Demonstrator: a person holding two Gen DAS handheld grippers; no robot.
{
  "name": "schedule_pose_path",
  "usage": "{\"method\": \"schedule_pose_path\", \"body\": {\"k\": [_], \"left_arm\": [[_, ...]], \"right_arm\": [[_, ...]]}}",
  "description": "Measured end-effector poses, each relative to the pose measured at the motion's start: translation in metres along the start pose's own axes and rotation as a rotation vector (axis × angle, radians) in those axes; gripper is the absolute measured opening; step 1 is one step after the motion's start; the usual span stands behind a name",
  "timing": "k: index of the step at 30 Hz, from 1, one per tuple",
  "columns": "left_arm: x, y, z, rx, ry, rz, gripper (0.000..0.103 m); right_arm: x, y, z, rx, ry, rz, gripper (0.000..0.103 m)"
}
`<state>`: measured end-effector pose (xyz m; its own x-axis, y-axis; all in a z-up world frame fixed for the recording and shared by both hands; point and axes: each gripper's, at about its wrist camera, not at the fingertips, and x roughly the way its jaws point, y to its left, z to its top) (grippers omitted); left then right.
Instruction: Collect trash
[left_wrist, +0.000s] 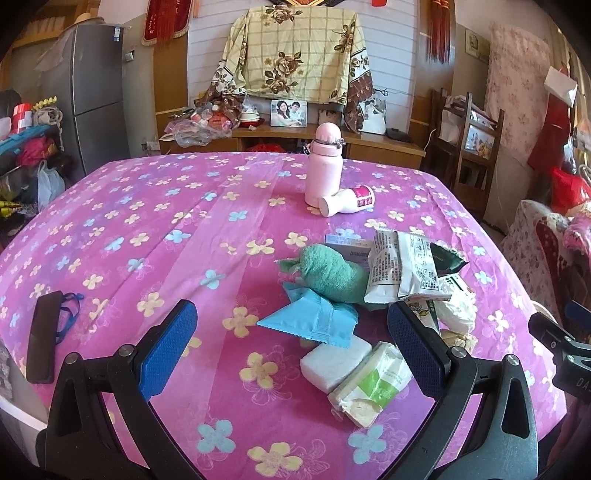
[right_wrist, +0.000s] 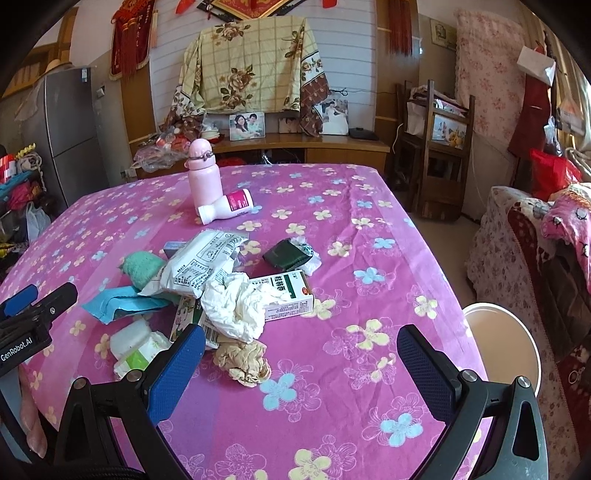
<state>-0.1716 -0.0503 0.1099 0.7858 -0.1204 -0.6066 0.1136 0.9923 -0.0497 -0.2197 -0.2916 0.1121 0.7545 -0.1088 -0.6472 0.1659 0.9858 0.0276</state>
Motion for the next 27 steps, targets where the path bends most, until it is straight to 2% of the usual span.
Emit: {"method": "schedule_pose_path", "body": {"k": [6,14,19,27], "left_arm": [[0.005,0.0,0.001,0.0,0.01,0.002,0.103],[0.016,-0.003,0.012,0.031,0.036,-0.007,0.103],[0.028,-0.006,0.029,0.036,0.083,-0.053,0.103],[0.055,-0.029,0.056,0.082,0.177,-0.138,0.103]], "right_arm": [[0.01,0.001,-0.003,-0.002,0.04,0.015,0.103],[0.026,0.0,-0.005,0.004,0.103,0.085,0.103],[0.039,-0.003,-0.002,-0.003,0.109,0.17,0.103],[0.076,-0.004,0.007,0.042,0.18,0.325,0.08]]}}
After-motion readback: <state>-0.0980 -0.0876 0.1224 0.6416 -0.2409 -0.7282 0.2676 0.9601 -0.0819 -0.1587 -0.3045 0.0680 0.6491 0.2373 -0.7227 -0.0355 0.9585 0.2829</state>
